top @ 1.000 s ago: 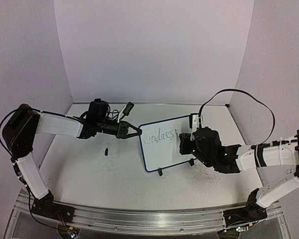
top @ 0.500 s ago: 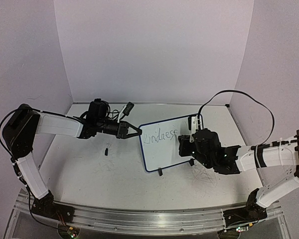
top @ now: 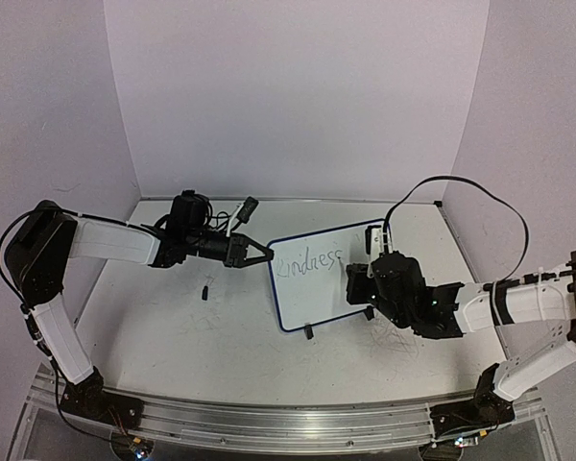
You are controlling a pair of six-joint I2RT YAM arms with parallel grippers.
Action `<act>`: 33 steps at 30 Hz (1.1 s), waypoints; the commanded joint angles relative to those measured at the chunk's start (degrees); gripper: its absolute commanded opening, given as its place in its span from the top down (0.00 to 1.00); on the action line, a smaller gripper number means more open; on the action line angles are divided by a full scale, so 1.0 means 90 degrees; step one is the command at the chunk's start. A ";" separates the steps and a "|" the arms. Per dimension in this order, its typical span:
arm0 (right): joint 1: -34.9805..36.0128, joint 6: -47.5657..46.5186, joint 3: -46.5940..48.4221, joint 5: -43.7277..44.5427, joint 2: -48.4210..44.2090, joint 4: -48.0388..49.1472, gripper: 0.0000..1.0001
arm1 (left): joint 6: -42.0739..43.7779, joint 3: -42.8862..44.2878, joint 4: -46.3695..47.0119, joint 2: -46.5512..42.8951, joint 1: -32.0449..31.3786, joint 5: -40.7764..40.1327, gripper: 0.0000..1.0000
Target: Write a sentence on the whiteboard
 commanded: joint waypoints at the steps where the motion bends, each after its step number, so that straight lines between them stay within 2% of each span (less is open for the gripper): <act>1: -0.0023 0.0167 -0.0059 0.0365 -0.0054 -0.0266 1.00 | 0.0021 0.0069 0.0014 -0.0162 -0.0007 0.0205 1.00; 18: 0.0311 0.0319 0.0085 0.0139 0.0104 -0.0350 1.00 | 0.0012 0.0079 0.0012 -0.0140 -0.0007 0.0208 1.00; 27: 0.0305 0.0127 0.0424 0.0450 0.0292 -0.0104 1.00 | 0.0014 0.0066 0.0012 -0.0171 -0.0009 0.0211 1.00; 33: 0.0337 0.0166 0.0242 0.0312 -0.0320 -0.0498 1.00 | 0.0025 0.0068 0.0012 -0.0156 -0.0010 0.0163 1.00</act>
